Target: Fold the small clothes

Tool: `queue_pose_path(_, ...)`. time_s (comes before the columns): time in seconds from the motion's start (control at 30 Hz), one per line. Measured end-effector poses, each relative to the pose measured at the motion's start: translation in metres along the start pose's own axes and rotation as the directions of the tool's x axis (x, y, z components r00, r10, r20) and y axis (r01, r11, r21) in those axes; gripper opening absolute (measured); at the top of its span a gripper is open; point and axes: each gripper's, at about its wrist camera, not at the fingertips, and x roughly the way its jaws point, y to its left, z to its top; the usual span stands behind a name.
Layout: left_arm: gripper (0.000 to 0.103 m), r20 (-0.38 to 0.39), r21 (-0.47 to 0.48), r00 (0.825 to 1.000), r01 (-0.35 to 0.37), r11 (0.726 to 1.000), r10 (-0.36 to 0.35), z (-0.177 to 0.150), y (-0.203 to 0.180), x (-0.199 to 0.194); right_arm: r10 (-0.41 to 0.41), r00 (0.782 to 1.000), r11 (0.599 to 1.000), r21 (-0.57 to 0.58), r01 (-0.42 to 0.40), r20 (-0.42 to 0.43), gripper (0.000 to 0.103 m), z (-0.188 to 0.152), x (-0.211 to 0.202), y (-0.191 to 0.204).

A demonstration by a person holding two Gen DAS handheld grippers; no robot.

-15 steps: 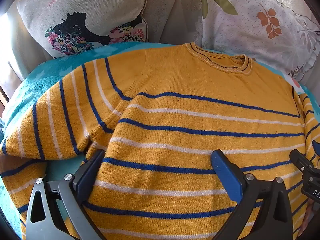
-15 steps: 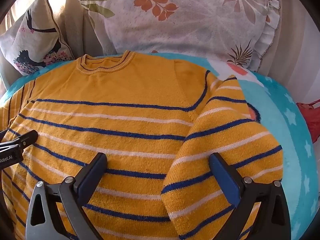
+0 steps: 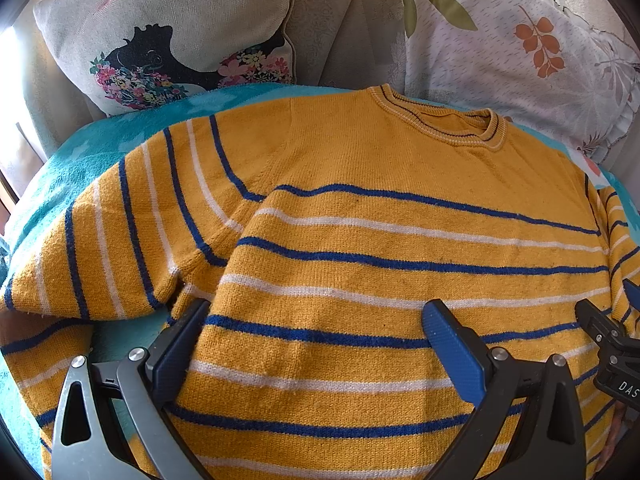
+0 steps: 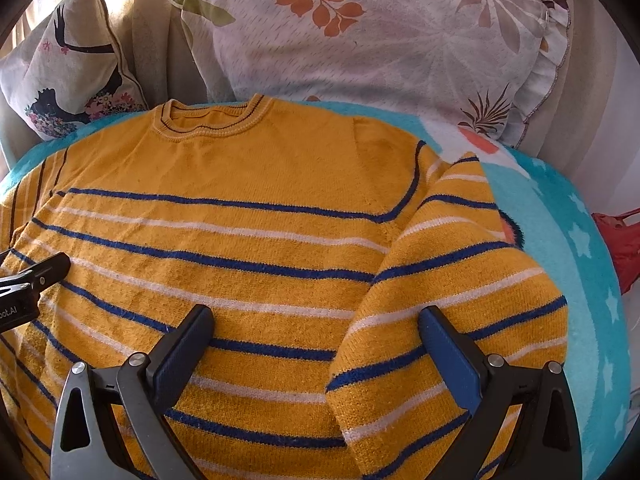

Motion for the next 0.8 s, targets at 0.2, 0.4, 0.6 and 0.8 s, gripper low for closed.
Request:
queue_pose_path(0.2,0.103,0.000,0.000,1.000,0.001,1.000,-0.001,-0.0005,0.0005,-0.0004,-0.027,1.000,0.999,-0.028,0.028,0.008,0.103,0.0033,0.0034,0.0006)
queue_pose_path(0.4,0.103,-0.001,-0.001,1.000,0.001,1.000,-0.001,-0.0006,0.0004,-0.0005,-0.045,0.998,0.998,-0.037,0.047,0.042,0.103,0.0038,0.0040,0.0016)
queue_pose_path(0.6,0.103,0.000,-0.001,1.000,0.003,1.000,-0.003,-0.0010,0.0004,-0.0008,-0.026,1.000,0.999,-0.027,0.026,-0.009,0.103,0.0038,0.0049,0.0007)
queue_pose_path(0.8,0.103,-0.001,-0.002,1.000,0.003,1.000,-0.003,-0.0007,0.0001,-0.0007,-0.022,1.000,0.999,-0.023,0.022,0.001,0.103,0.0044,0.0040,0.0008)
